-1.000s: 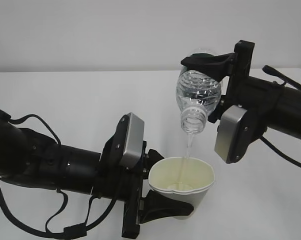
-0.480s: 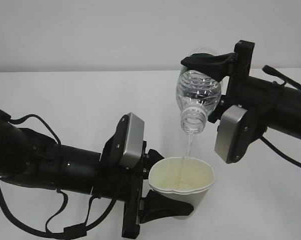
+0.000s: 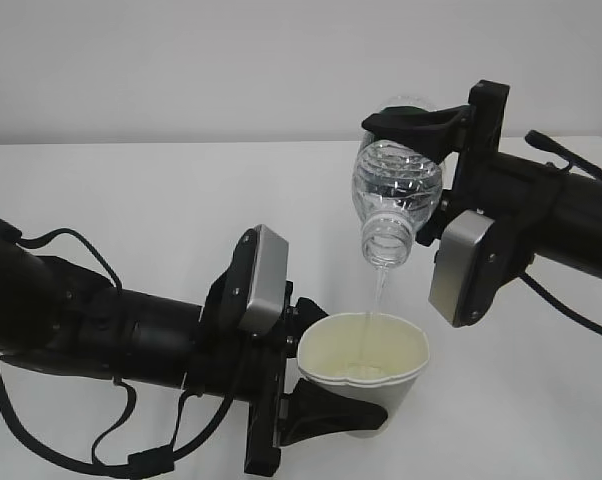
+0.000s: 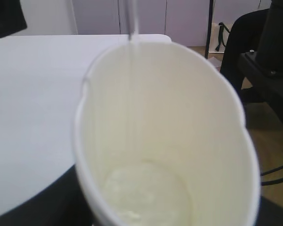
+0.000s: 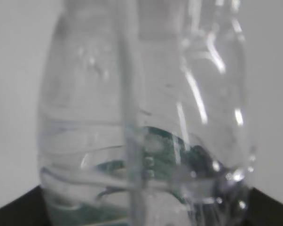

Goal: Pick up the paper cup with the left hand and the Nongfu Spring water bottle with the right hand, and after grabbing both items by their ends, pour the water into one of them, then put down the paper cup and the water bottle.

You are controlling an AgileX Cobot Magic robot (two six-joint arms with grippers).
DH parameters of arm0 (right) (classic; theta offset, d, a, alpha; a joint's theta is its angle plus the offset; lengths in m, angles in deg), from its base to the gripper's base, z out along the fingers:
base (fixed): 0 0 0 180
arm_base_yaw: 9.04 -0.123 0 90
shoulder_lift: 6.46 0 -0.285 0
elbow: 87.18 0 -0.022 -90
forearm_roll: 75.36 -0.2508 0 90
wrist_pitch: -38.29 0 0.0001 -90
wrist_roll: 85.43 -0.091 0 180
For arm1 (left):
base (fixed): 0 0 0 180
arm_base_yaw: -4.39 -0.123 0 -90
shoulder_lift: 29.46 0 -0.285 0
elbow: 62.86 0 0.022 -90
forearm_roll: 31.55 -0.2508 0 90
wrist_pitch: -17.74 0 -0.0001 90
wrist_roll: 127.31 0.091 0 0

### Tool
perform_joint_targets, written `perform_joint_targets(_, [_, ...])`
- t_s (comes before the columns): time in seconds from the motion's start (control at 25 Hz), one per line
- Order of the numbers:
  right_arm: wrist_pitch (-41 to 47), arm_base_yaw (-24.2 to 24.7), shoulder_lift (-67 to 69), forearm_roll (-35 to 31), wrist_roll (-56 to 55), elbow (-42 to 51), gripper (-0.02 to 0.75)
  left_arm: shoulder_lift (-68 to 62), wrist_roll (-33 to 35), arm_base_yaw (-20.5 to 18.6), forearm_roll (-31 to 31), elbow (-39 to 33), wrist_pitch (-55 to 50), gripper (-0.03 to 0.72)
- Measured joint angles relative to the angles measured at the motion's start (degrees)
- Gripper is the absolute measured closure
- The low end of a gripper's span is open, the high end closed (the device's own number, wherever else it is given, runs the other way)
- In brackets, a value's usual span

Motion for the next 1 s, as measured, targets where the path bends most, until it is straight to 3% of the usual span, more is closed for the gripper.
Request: perform_joint_targets(1.0, [-0.3, 0.0, 0.0, 0.0, 1.1, 0.0, 0.274, 0.0, -0.6, 0.0, 0.5, 0.0, 0.0, 0.27])
